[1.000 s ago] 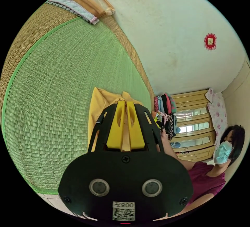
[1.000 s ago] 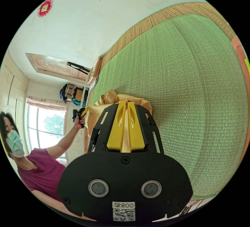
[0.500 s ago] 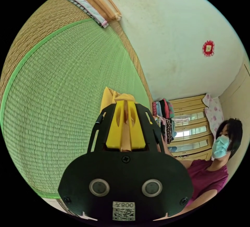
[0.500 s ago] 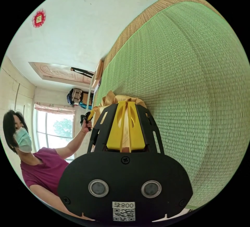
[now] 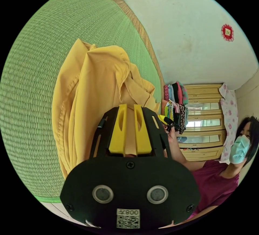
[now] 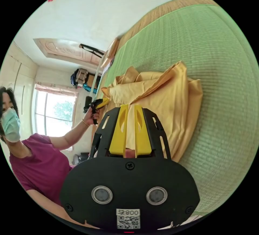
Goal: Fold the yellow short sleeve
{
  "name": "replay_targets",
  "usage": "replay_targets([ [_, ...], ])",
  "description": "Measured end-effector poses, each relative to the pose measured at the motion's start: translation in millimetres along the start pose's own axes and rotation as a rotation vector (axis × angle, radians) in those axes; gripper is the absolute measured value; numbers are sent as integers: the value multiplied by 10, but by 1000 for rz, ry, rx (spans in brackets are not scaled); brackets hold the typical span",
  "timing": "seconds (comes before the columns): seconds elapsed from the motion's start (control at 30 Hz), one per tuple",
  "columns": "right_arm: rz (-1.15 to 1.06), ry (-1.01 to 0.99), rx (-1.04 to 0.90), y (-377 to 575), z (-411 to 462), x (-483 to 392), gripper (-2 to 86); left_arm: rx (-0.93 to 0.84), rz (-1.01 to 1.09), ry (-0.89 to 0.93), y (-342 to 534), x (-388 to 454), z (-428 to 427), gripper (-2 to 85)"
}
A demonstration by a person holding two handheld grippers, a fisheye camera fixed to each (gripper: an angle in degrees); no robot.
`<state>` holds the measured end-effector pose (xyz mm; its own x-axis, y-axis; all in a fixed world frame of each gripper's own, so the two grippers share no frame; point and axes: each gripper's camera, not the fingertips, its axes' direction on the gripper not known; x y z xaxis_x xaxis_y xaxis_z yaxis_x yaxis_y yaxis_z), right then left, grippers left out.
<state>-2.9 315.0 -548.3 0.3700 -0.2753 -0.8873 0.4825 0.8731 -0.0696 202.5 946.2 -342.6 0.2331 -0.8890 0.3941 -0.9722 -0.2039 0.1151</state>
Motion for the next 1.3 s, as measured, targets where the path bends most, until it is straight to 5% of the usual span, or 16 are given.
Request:
replay_targets([
  [0.23, -40, 154, -108, -220, 445, -336, 17, -47, 29, 7, -105, 145, 413, 30],
  [1.3, -59, -59, 211, -777, -724, -683, 15, 71, 100, 156, -481, 498, 1059, 14],
])
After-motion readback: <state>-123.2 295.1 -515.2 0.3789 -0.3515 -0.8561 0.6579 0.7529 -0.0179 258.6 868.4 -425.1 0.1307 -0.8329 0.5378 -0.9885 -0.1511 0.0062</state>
